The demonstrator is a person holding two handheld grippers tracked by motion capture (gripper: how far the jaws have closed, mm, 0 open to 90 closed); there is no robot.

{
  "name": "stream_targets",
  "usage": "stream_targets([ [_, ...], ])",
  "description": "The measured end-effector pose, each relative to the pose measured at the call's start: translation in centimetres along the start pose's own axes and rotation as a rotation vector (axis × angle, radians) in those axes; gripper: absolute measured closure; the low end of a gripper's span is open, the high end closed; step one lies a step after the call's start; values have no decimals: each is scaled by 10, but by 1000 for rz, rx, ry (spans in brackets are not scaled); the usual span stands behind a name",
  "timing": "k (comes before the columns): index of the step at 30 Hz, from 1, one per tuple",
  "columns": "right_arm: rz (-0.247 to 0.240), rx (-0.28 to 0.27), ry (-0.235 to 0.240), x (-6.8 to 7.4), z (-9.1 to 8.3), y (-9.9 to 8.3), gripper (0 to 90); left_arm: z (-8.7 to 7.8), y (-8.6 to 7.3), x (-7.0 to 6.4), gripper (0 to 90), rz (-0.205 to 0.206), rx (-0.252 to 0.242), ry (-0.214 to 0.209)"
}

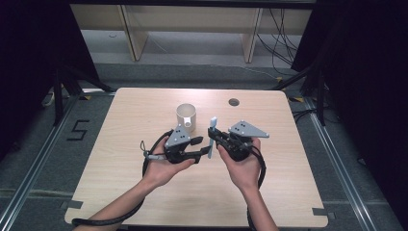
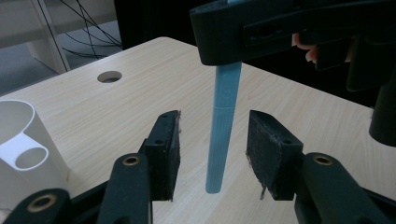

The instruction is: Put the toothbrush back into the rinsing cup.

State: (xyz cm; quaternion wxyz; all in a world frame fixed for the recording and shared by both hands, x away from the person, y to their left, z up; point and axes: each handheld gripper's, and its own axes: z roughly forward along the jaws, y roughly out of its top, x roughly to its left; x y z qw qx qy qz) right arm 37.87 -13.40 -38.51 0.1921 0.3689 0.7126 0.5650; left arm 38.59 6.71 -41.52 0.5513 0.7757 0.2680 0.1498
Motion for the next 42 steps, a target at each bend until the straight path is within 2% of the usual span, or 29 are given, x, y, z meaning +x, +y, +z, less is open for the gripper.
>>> stream_targets([
  [2, 1, 3, 5, 3, -1, 2, 857, 2, -2, -1, 547, 15, -6, -4],
  [3, -32, -17, -3, 2, 0, 3, 857, 3, -3, -1, 554, 14, -5, -1],
  [4, -14, -13, -2, 4, 0, 3, 857, 4, -4, -2, 560, 12, -10, -3],
  [8, -23, -17, -14, 6, 1, 4, 857, 7, -4, -3, 612, 17, -34, 5],
  [10, 5, -2, -17, 8, 1, 4, 857, 7, -5, -3, 636, 18, -45, 9],
  [12, -14, -12, -15, 7, 1, 5, 857, 8, -5, -4, 662, 17, -57, 14],
  [13, -7, -7, -19, 7, 1, 5, 857, 9, -5, -3, 676, 17, -82, 13],
  [17, 10, -17, -21, 7, 2, 5, 857, 9, -5, -4, 712, 25, -77, 21],
  [18, 29, -16, -22, 8, 2, 5, 857, 9, -5, -4, 722, 28, -81, 23],
  [20, 30, -14, -17, 7, 2, 5, 857, 9, -5, -3, 728, 25, -80, 17],
  [22, 20, -18, -20, 7, 4, 5, 857, 9, -5, -3, 756, 39, -81, 17],
  [26, 43, -14, -15, 8, 2, 5, 854, 8, -5, -2, 780, 29, -83, 6],
  [28, 52, -22, -11, 8, 1, 5, 808, 8, -4, -2, 783, 22, -85, 3],
  [32, 36, -71, -42, 6, 0, 2, 584, 5, -3, 1, 784, 17, -95, 18],
  [33, 50, -72, -46, 6, -2, 1, 548, 5, -3, 2, 785, 17, -95, 25],
  [34, 38, -72, -60, 4, -4, -1, 518, 4, -3, 4, 785, 17, -96, 30],
  [36, 24, -82, -65, 0, -10, -5, 474, 3, -5, 7, 784, 13, -96, 44],
  [39, 34, -89, -74, -7, -23, -10, 446, 2, -9, 13, 785, 7, -99, 64],
  [40, 18, -90, -87, -11, -27, -11, 442, 2, -11, 16, 785, 9, -97, 73],
  [42, 41, -88, -108, -18, -35, -16, 435, 3, -14, 20, 785, 6, -96, 79],
])
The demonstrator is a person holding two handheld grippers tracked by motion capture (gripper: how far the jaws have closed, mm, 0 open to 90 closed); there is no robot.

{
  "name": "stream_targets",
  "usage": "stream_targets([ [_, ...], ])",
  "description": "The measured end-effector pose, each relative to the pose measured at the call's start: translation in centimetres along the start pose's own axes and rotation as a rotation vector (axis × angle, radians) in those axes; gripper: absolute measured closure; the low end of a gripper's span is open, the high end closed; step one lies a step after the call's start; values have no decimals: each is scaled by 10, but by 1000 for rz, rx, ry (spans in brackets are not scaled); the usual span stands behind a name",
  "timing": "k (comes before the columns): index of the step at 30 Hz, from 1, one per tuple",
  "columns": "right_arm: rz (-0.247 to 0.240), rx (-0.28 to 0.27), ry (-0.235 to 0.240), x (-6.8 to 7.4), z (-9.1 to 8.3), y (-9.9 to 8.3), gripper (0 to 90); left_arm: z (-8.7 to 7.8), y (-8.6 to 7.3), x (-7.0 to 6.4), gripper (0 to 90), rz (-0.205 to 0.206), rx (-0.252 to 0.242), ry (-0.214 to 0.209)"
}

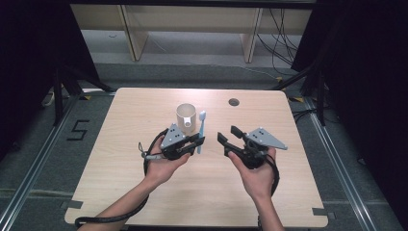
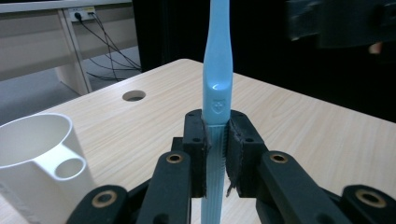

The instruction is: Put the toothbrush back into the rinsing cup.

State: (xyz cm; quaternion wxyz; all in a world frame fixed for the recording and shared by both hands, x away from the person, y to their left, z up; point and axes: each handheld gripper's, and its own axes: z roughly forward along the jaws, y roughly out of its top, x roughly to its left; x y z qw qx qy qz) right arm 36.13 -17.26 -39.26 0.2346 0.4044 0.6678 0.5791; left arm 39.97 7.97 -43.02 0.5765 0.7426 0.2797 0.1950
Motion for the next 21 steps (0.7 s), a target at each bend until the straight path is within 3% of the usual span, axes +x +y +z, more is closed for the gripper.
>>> stream_targets([
  [7, 7, 40, -90, -33, -18, -25, 433, -2, -5, 12, 785, -16, -26, 42],
  [10, -22, 49, -133, -43, -24, -38, 429, -6, -5, 15, 785, -9, -33, 54],
  [12, 8, 61, -156, -46, -28, -48, 422, -9, -4, 16, 785, -8, -38, 61],
  [13, -21, 68, -172, -49, -30, -51, 419, -9, -4, 16, 785, -8, -38, 61],
  [17, -41, 79, -213, -57, -36, -63, 429, -15, -3, 19, 785, -11, -54, 78],
  [18, -42, 92, -255, -62, -40, -72, 441, -18, -2, 21, 785, -5, -59, 87],
  [21, -71, 92, -276, -66, -44, -81, 450, -22, 0, 22, 785, 0, -73, 96],
])
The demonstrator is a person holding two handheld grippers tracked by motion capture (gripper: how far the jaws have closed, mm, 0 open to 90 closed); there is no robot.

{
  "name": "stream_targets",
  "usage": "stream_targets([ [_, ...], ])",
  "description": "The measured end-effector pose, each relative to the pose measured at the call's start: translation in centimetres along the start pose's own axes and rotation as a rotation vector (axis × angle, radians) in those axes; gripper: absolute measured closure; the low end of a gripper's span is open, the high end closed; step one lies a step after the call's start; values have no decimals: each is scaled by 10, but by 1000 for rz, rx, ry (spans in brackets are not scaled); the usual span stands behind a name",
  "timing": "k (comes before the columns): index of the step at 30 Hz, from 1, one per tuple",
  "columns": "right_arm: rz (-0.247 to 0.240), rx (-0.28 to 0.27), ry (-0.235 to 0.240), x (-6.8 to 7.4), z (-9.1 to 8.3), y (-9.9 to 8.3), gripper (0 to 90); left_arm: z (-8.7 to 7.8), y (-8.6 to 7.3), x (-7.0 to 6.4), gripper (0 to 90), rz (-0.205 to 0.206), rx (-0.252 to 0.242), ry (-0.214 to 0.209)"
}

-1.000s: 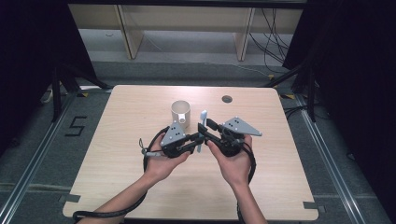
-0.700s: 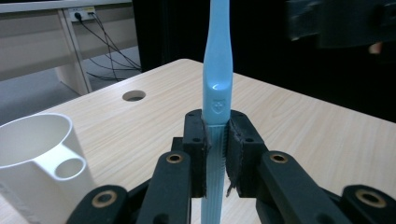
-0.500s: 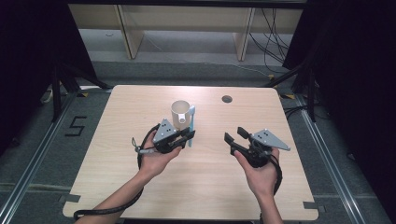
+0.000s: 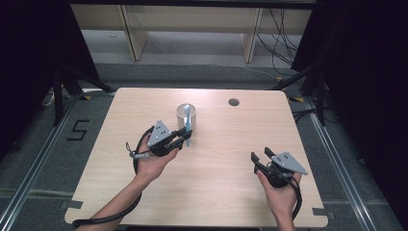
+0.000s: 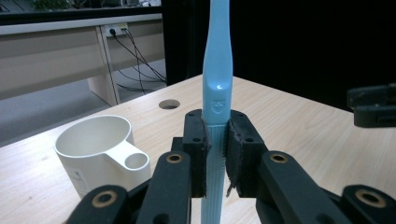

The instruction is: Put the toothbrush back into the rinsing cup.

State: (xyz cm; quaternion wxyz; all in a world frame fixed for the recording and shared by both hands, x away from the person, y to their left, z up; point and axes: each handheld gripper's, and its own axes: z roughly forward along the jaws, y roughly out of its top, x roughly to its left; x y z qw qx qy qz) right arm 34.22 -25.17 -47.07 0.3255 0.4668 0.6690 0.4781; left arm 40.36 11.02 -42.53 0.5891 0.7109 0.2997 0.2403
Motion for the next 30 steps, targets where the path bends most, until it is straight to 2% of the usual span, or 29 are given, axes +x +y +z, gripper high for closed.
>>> stream_targets([
  [1, 29, -8, -1, 0, -1, -4, 452, -1, 1, 0, 785, -8, -7, 0],
  [2, 30, -6, -14, 0, -2, -6, 452, -1, 2, 1, 785, -8, -12, 0],
  [5, -15, -16, -33, -3, -1, -12, 452, -2, 4, 3, 785, -12, -33, 10],
  [6, 28, -11, -28, -1, -2, -15, 452, -2, 5, 3, 785, -13, -37, 12],
  [7, 6, -19, -35, -3, -2, -18, 452, -1, 5, 4, 785, -13, -41, 12],
  [11, 29, -18, -36, -2, -2, -23, 450, 2, 9, 8, 785, -10, -54, 17],
  [13, 8, -21, -46, -3, -2, -23, 448, 4, 11, 9, 785, -3, -62, 25],
  [15, 12, -14, -41, -3, -2, -23, 447, 5, 13, 12, 785, -3, -64, 34],
  [16, 46, 3, -43, 0, -4, -24, 448, 6, 14, 13, 785, -3, -67, 41],
  [17, 46, 3, -43, 0, -4, -24, 448, 6, 14, 13, 785, -3, -67, 41],
  [18, 26, -11, -31, -2, -2, -25, 447, 8, 16, 16, 785, -1, -70, 46],
  [20, 27, -8, -27, -1, -1, -26, 448, 10, 17, 18, 785, 0, -71, 52],
  [22, 10, -14, -39, -2, -2, -26, 448, 12, 17, 19, 785, -3, -76, 55],
  [27, 28, -3, -37, 0, -2, -25, 448, 17, 20, 21, 785, 5, -84, 58],
  [30, 7, -1, -40, -2, -2, -26, 449, 21, 22, 23, 785, 2, -90, 65],
])
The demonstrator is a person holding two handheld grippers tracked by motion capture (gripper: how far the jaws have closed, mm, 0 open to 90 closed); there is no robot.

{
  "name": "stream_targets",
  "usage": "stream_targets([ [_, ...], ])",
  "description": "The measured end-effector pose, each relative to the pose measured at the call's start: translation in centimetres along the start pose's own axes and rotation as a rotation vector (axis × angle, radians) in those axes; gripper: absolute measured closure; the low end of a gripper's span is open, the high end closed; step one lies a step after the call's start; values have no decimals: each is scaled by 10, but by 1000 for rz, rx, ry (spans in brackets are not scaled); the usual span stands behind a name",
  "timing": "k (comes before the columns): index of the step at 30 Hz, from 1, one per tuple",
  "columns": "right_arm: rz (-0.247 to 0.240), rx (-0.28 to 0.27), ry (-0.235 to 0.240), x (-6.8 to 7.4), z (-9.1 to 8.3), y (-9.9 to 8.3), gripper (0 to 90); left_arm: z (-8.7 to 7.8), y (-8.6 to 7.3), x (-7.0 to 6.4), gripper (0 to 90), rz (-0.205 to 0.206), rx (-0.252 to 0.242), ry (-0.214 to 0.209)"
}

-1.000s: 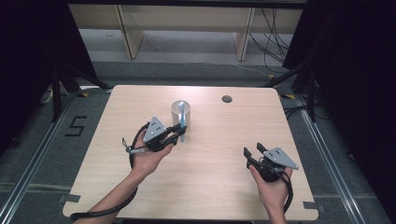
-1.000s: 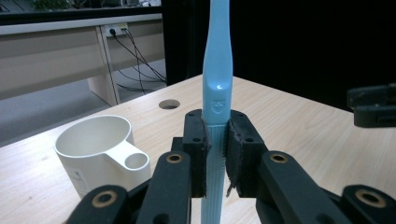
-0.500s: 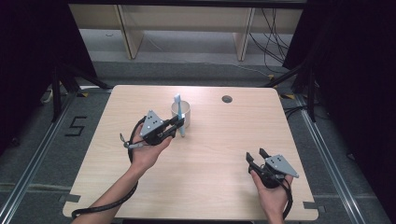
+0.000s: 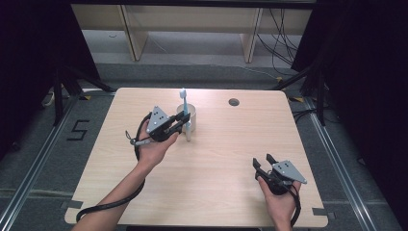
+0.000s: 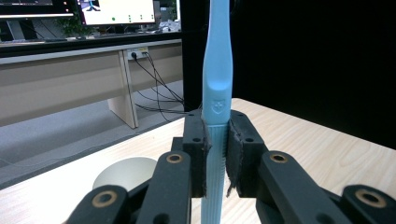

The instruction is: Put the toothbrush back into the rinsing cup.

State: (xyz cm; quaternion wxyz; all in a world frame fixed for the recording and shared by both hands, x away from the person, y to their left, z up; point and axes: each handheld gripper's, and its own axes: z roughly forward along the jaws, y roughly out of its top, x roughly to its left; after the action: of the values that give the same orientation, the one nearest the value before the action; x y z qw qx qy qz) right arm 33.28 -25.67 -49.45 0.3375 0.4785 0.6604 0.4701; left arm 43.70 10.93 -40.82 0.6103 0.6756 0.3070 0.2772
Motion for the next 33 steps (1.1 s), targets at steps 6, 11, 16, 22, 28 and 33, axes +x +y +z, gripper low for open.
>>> stream_targets([
  [6, 29, 7, 1, 3, 0, 0, 450, 5, 1, 5, 785, 2, -2, 15],
  [11, 3, -11, 5, 2, 2, 0, 450, 10, 2, 8, 785, 0, -7, 24],
  [16, 7, -16, 19, 2, 2, 0, 451, 15, -1, 12, 785, 5, -3, 35],
  [22, -3, -6, 16, 3, 4, -1, 451, 20, -3, 14, 785, 14, -13, 31],
  [28, -3, -12, 11, 3, 3, 0, 451, 25, -7, 14, 785, 12, -8, 33],
  [33, -7, -8, 6, 3, 2, 1, 451, 27, -10, 17, 785, 9, -8, 43],
])
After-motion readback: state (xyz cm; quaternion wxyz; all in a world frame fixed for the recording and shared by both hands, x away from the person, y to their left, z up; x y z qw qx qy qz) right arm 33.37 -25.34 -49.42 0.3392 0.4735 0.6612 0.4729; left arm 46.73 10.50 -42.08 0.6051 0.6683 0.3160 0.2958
